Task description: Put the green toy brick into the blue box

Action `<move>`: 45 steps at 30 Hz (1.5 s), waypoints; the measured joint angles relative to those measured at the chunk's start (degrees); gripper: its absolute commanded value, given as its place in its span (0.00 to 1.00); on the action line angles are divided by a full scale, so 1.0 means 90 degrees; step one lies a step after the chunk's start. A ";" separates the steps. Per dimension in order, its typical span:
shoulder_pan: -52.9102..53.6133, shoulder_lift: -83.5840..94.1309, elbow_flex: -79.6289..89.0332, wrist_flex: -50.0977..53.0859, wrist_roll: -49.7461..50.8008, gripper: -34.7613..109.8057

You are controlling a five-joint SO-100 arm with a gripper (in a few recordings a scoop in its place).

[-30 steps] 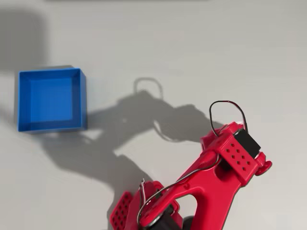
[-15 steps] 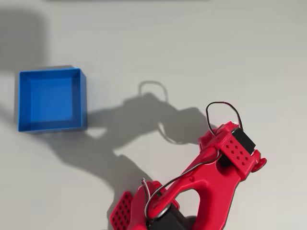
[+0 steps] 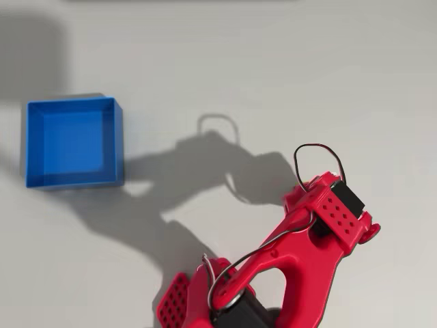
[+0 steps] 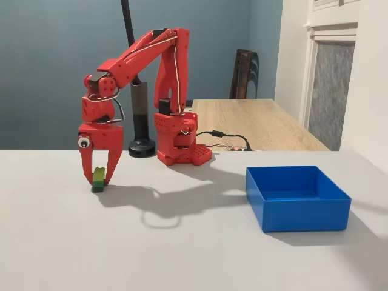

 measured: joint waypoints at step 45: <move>-0.6758 -0.0010 -0.3193 0.2295 -0.1025 0.24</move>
